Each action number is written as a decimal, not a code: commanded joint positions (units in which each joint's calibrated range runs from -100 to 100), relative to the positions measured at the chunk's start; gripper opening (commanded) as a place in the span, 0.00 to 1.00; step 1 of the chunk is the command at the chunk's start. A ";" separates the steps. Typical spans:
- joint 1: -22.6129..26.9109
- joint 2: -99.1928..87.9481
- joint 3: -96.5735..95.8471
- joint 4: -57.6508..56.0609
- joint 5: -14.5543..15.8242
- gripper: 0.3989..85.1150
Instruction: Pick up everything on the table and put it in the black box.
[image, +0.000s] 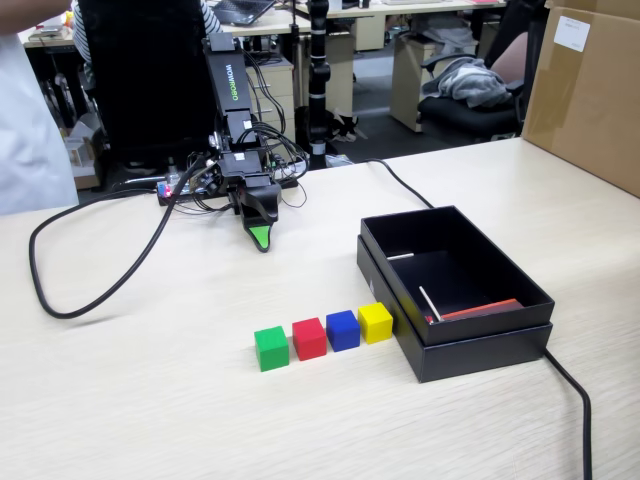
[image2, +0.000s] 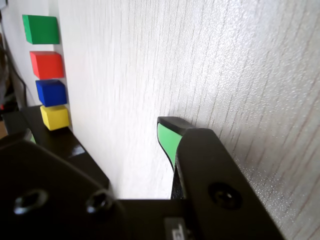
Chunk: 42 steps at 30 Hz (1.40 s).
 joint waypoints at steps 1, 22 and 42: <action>0.00 -0.01 0.07 -3.21 0.29 0.56; -0.15 1.94 15.03 -19.53 0.24 0.56; -2.39 18.69 47.12 -46.49 2.64 0.56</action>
